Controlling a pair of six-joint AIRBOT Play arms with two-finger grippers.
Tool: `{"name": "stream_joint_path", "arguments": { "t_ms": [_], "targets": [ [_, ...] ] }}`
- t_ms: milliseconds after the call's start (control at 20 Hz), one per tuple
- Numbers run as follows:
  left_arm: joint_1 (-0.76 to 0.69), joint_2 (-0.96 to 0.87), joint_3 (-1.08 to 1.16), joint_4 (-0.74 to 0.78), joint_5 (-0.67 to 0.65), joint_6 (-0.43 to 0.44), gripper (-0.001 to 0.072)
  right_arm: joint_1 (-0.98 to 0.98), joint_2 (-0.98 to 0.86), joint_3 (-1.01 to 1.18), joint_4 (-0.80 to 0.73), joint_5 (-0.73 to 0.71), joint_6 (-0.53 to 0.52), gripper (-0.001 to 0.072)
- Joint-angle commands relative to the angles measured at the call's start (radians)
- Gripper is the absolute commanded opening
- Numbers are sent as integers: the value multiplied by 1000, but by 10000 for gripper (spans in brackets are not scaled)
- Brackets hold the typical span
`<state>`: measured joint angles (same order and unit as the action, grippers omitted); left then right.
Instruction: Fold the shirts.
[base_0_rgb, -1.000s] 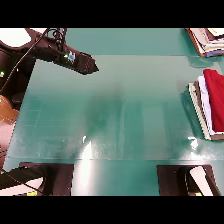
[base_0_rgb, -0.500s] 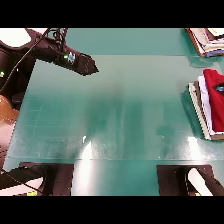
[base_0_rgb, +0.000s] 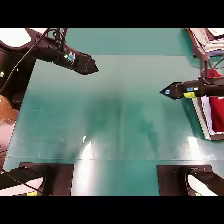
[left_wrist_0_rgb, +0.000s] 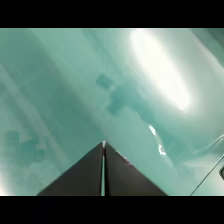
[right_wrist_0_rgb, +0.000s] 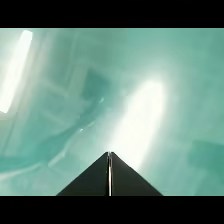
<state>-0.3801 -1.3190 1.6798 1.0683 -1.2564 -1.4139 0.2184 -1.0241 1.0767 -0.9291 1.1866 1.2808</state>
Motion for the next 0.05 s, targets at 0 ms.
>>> {"name": "stream_joint_path", "arguments": {
  "t_ms": [0],
  "targets": [
    [0, 1, 0, 0, 1, 0, 34, 50, -21, 1, 3, -9, 0, 21]
  ]
}}
